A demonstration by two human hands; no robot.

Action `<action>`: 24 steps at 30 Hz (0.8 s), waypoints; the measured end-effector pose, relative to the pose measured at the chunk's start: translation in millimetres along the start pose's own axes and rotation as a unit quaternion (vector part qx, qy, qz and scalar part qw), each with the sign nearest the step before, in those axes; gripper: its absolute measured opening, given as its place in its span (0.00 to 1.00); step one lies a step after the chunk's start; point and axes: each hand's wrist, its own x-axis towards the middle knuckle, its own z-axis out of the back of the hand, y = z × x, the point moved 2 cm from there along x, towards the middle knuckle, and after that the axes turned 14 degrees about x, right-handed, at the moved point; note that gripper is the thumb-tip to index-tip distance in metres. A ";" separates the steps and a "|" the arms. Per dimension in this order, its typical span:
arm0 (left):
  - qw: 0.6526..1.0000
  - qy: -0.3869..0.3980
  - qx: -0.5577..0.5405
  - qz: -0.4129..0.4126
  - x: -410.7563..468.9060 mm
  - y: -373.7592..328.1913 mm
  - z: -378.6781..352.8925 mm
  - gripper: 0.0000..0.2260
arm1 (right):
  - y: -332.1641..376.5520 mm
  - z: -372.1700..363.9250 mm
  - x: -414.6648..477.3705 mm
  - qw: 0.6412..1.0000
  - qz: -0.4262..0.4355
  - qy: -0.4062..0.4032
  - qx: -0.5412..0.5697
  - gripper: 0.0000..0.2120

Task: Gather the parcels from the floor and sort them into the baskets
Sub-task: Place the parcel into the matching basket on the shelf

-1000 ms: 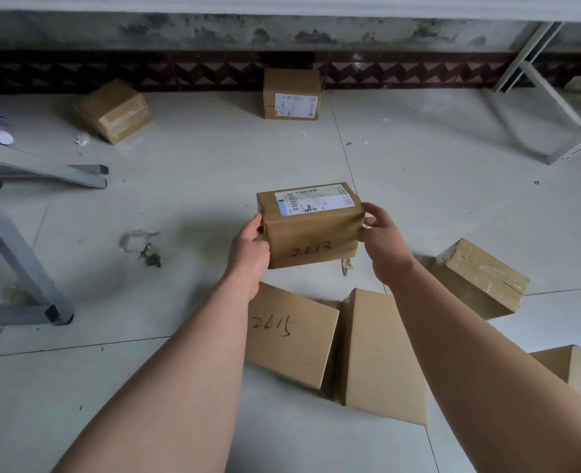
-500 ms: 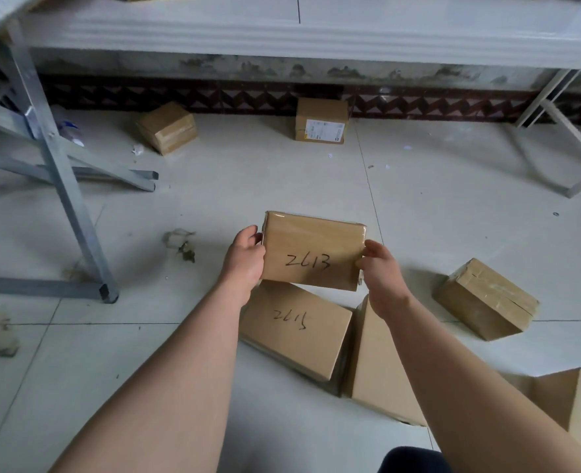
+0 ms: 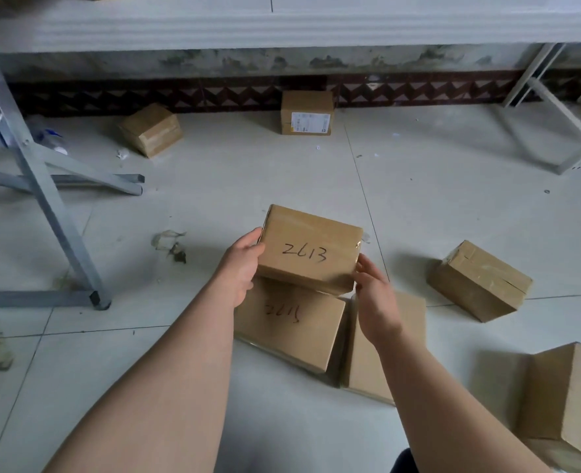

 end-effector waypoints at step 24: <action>0.986 -0.002 0.144 0.085 47.2 47.6 -15.5 0.22 | -59.2 -1.4 36.6 0.985 -0.157 -0.007 -0.073 0.25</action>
